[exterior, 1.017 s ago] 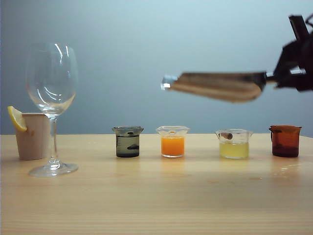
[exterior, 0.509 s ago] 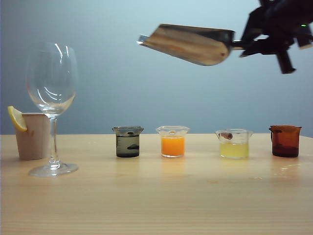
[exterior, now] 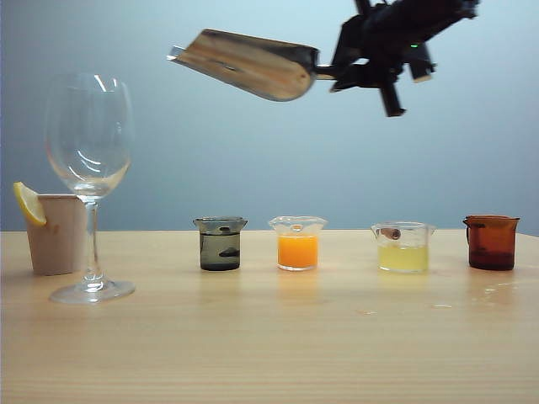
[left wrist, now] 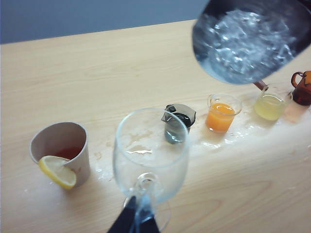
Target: Pick up the ice scoop on the desk filled with ice cubes, pour the ice into the goblet, and finally put the scoop back on the table.
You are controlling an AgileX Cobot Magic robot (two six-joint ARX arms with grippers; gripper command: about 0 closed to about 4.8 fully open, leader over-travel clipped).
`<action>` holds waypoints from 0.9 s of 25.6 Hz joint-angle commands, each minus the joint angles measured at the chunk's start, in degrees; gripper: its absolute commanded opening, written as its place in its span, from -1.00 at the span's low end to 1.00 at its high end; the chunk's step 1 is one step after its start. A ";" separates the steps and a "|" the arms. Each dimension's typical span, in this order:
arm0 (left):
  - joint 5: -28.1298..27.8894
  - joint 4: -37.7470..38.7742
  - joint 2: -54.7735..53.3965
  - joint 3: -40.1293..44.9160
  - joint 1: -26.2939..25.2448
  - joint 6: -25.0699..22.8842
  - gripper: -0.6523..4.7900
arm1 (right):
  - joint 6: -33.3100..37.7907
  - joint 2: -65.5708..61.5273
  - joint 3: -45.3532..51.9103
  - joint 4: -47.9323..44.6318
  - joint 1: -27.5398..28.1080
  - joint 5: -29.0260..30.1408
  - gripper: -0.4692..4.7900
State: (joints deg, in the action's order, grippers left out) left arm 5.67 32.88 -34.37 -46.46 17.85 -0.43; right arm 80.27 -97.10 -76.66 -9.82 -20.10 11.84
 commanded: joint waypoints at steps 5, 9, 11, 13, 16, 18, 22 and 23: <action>1.27 -0.28 -1.33 -0.28 -1.16 0.00 -0.78 | 0.72 -6.47 -10.82 1.14 -4.48 0.85 -0.86; 1.68 -0.26 -1.33 -0.28 -1.16 0.02 -0.78 | 0.26 -8.57 -14.43 3.72 -6.47 0.20 -0.86; 1.68 -0.26 -1.33 -0.28 -1.16 0.02 -0.78 | 0.04 -9.51 -15.87 4.04 -6.73 0.31 -0.86; 2.03 -0.22 -1.33 -0.28 -1.16 0.13 -0.78 | -0.57 -10.14 -16.61 4.00 -7.58 0.24 -0.86; 3.39 0.22 -1.33 -0.28 -1.16 1.33 -0.77 | -1.20 -10.36 -16.76 4.24 -7.89 0.11 -0.86; 3.58 0.92 -1.33 -0.28 -1.16 1.31 -0.77 | -2.49 -10.34 -16.76 4.28 -7.98 0.28 -0.86; 3.39 1.18 -1.33 -0.28 -1.16 1.62 -0.77 | -4.02 -10.34 -16.76 4.48 -7.93 0.94 -0.86; 3.52 1.20 -1.33 -0.28 -1.16 2.03 -0.77 | -4.33 -10.34 -16.76 4.50 -7.87 1.18 -0.86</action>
State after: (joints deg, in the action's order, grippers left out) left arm 8.88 34.52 -35.81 -46.46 16.71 0.97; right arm 76.18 -108.01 -92.88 -3.53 -27.97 12.08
